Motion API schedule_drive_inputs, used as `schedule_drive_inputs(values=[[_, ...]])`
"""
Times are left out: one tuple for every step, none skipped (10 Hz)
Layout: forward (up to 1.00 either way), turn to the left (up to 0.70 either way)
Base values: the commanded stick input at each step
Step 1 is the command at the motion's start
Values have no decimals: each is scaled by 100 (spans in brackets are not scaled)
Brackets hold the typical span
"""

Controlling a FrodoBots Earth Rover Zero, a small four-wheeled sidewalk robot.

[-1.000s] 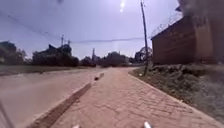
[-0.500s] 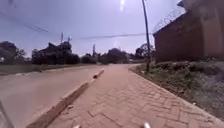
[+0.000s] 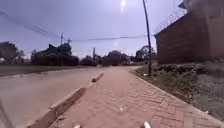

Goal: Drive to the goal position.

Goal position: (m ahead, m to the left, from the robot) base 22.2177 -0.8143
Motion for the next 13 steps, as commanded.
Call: schedule_drive_inputs(values=[[70, 0], [70, 0], [70, 0], [70, 0], [70, 0], [70, 0], [70, 0], [70, 0], [70, 0], [70, 0], [70, 0], [70, 0], [70, 0]])
